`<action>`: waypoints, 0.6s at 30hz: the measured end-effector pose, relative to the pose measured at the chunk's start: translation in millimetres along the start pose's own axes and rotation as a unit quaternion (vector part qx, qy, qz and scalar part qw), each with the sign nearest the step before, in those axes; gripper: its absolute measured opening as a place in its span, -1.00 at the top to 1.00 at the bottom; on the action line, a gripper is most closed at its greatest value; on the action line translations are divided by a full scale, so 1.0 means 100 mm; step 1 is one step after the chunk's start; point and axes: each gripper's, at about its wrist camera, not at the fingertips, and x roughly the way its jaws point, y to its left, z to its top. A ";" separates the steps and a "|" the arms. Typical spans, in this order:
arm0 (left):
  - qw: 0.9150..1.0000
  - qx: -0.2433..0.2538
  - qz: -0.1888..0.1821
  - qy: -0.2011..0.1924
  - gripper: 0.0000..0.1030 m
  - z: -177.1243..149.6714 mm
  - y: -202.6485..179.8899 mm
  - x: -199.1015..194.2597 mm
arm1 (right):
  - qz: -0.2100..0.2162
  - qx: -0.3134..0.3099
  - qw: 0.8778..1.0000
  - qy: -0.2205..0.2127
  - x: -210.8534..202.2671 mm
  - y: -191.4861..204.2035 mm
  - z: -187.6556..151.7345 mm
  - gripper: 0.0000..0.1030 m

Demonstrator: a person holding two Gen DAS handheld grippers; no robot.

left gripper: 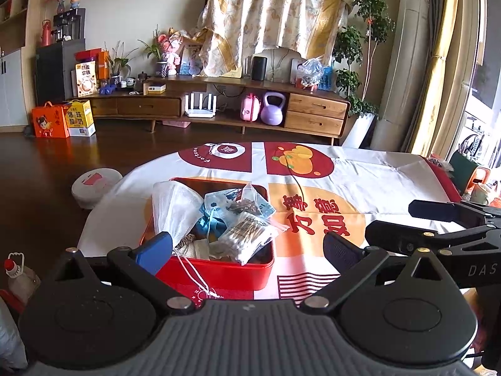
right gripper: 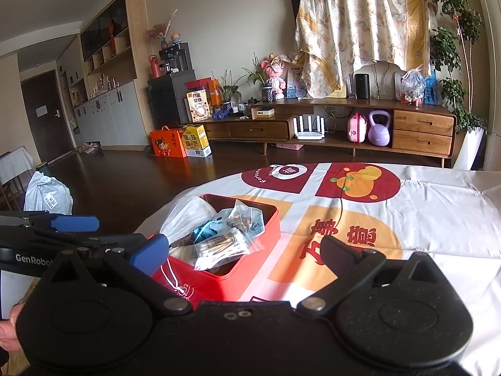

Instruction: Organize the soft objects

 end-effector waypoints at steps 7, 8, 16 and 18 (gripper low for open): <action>1.000 0.002 0.002 -0.001 -1.00 0.01 0.02 0.00 | 0.000 0.000 1.000 0.000 0.00 0.00 0.00 -1.00; 1.000 0.002 0.001 -0.001 -1.00 0.00 0.01 -0.01 | 0.001 0.000 1.000 0.000 0.00 0.01 0.00 -1.00; 1.000 0.001 0.001 0.000 -1.00 0.00 0.01 -0.01 | 0.001 0.001 1.000 0.000 0.00 0.00 0.00 -1.00; 1.000 0.002 0.001 0.000 -1.00 0.00 0.01 -0.01 | 0.001 0.001 1.000 0.000 0.00 0.00 0.00 -1.00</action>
